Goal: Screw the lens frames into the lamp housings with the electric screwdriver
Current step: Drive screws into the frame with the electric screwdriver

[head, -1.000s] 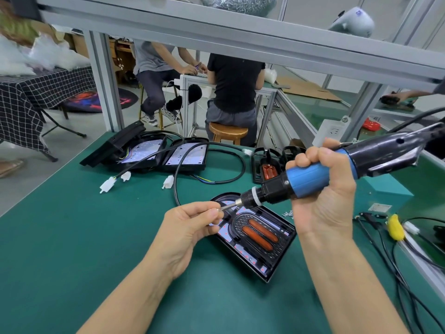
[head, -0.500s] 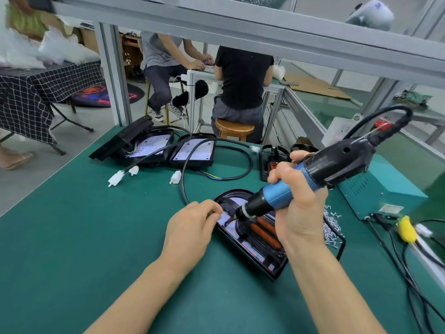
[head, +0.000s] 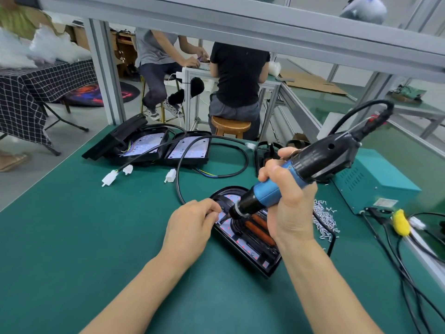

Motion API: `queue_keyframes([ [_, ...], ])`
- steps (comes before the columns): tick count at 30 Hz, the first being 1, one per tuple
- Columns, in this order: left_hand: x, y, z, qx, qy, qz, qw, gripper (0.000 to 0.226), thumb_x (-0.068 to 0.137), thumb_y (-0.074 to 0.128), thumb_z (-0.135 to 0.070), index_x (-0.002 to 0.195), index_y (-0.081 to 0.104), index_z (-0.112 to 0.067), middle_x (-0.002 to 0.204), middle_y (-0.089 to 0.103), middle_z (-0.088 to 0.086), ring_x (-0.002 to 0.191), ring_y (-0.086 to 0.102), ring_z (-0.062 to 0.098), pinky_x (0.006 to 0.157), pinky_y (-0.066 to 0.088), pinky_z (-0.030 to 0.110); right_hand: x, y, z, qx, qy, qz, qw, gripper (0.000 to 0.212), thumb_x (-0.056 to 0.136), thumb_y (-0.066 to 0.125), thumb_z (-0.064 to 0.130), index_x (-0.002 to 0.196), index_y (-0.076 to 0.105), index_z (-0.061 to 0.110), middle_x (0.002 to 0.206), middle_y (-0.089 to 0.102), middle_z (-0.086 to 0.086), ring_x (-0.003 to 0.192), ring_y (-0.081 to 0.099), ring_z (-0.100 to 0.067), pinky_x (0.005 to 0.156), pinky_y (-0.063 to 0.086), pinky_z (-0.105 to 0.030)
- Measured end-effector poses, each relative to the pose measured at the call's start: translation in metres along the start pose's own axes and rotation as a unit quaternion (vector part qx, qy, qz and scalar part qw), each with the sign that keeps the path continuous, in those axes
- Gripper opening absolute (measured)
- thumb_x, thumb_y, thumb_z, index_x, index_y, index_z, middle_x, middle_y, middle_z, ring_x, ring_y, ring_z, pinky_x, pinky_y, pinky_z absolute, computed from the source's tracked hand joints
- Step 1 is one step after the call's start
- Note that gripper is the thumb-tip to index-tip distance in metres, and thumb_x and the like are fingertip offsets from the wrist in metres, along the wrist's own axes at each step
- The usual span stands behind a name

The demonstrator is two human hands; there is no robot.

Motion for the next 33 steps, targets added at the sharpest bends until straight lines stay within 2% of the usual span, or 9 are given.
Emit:
queue_keyframes([
  [4, 0.000, -0.003, -0.001, 0.004, -0.001, 0.003, 1.000, 0.012, 0.090, 0.058, -0.016, 0.089, 0.066, -0.024, 0.078, 0.067, -0.004, 0.075, 0.057, 0.020, 0.076, 0.047, 0.039, -0.001, -0.008, 0.010, 0.012, -0.008, -0.001, 1.000, 0.024, 0.070, 0.056, 0.001, 0.086, 0.055, 0.019, 0.059, 0.052, 0.002, 0.064, 0.047, -0.022, 0.072, 0.039, -0.034],
  [7, 0.002, -0.008, -0.013, -0.013, 0.020, -0.016, 1.000, 0.012, 0.089, 0.060, -0.013, 0.085, 0.065, -0.023, 0.075, 0.067, -0.007, 0.074, 0.059, 0.020, 0.074, 0.048, 0.039, 0.003, -0.035, 0.035, 0.049, -0.039, -0.044, 0.997, 0.027, 0.070, 0.056, 0.000, 0.078, 0.061, 0.026, 0.066, 0.050, -0.005, 0.060, 0.049, -0.020, 0.066, 0.042, -0.030],
  [9, 0.007, -0.004, -0.031, -0.025, 0.046, -0.013, 0.999, 0.012, 0.089, 0.060, -0.013, 0.085, 0.065, -0.024, 0.075, 0.067, -0.008, 0.076, 0.060, 0.020, 0.074, 0.048, 0.038, 0.006, -0.057, 0.058, 0.064, -0.074, -0.070, 0.993, 0.026, 0.072, 0.055, -0.001, 0.084, 0.057, 0.022, 0.066, 0.049, -0.004, 0.056, 0.050, -0.017, 0.064, 0.042, -0.028],
  [11, 0.017, 0.008, -0.055, -0.022, 0.075, 0.004, 0.997, 0.010, 0.089, 0.059, -0.016, 0.086, 0.064, -0.025, 0.079, 0.067, -0.009, 0.080, 0.060, 0.019, 0.076, 0.047, 0.037, 0.008, -0.081, 0.079, 0.058, -0.108, -0.110, 0.986, 0.024, 0.072, 0.054, 0.000, 0.088, 0.051, 0.018, 0.063, 0.049, -0.001, 0.055, 0.049, -0.016, 0.064, 0.041, -0.028],
  [15, 0.041, 0.055, -0.110, 0.052, 0.142, 0.048, 0.987, 0.013, 0.091, 0.054, -0.020, 0.096, 0.066, -0.024, 0.095, 0.069, -0.005, 0.095, 0.058, 0.020, 0.079, 0.041, 0.033, 0.010, -0.125, 0.101, 0.023, -0.127, -0.202, 0.971, 0.021, 0.072, 0.056, 0.004, 0.087, 0.051, 0.017, 0.071, 0.043, -0.010, 0.054, 0.049, -0.016, 0.062, 0.041, -0.026],
  [18, 0.058, 0.101, -0.140, 0.128, 0.181, 0.115, 0.968, 0.019, 0.092, 0.052, -0.016, 0.099, 0.067, -0.024, 0.104, 0.069, -0.004, 0.102, 0.058, 0.022, 0.082, 0.037, 0.030, 0.008, -0.147, 0.099, 0.026, -0.114, -0.223, 0.968, 0.019, 0.073, 0.057, 0.003, 0.086, 0.053, 0.018, 0.067, 0.047, -0.005, 0.054, 0.050, -0.014, 0.061, 0.042, -0.026],
  [21, 0.068, 0.146, -0.155, 0.225, 0.198, 0.191, 0.935, 0.024, 0.088, 0.052, -0.005, 0.098, 0.068, -0.021, 0.106, 0.069, 0.000, 0.104, 0.058, 0.025, 0.094, 0.033, 0.032, 0.008, -0.158, 0.098, 0.035, -0.108, -0.222, 0.968, 0.019, 0.074, 0.058, 0.003, 0.086, 0.053, 0.018, 0.072, 0.047, -0.006, 0.054, 0.051, -0.014, 0.060, 0.043, -0.024],
  [25, 0.073, 0.177, -0.153, 0.318, 0.201, 0.230, 0.898, 0.025, 0.086, 0.048, 0.000, 0.099, 0.064, -0.013, 0.108, 0.068, 0.007, 0.102, 0.059, 0.028, 0.096, 0.035, 0.035, 0.008, -0.168, 0.100, 0.025, -0.107, -0.224, 0.968, 0.020, 0.073, 0.059, 0.004, 0.087, 0.054, 0.017, 0.075, 0.046, -0.010, 0.056, 0.052, -0.017, 0.059, 0.044, -0.024],
  [33, 0.074, 0.193, -0.151, 0.345, 0.210, 0.271, 0.873, 0.015, 0.081, 0.058, -0.005, 0.088, 0.067, -0.016, 0.097, 0.070, 0.005, 0.094, 0.060, 0.026, 0.099, 0.031, 0.041, 0.009, -0.184, 0.102, 0.016, -0.110, -0.237, 0.965, 0.020, 0.073, 0.059, 0.003, 0.087, 0.054, 0.017, 0.060, 0.053, 0.002, 0.057, 0.053, -0.016, 0.062, 0.043, -0.029],
])
Point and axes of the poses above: each hand's wrist, its own x-axis towards the middle knuckle, its own y-axis out of the palm, z = x × y, the point moved 9 cm from there along x, towards the middle knuckle
